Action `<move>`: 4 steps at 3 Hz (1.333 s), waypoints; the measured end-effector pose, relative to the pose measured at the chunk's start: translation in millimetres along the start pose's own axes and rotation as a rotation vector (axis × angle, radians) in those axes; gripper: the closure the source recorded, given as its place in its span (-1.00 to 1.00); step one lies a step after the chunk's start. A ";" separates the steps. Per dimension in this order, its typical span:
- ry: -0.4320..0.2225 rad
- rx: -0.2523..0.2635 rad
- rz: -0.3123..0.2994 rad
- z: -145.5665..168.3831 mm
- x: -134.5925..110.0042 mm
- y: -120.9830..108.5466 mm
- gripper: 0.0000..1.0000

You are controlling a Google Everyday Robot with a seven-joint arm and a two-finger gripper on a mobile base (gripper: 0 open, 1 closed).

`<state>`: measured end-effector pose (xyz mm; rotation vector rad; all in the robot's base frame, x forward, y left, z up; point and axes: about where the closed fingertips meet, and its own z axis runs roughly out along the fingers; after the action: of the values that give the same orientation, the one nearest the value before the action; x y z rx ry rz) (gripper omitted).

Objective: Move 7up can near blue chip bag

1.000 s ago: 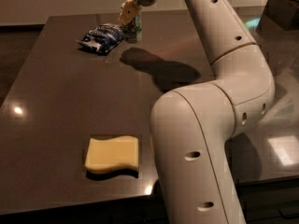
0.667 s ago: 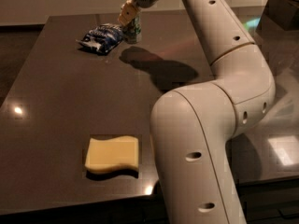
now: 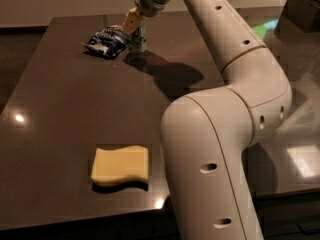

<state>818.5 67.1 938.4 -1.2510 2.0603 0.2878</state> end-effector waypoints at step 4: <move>0.033 -0.018 0.031 31.1 11.5 8.7 -0.74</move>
Offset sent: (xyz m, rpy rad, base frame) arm -0.0037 0.0069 -0.0281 -0.0094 0.0276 -0.0350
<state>821.8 79.6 906.7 -1.2429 2.1115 0.3018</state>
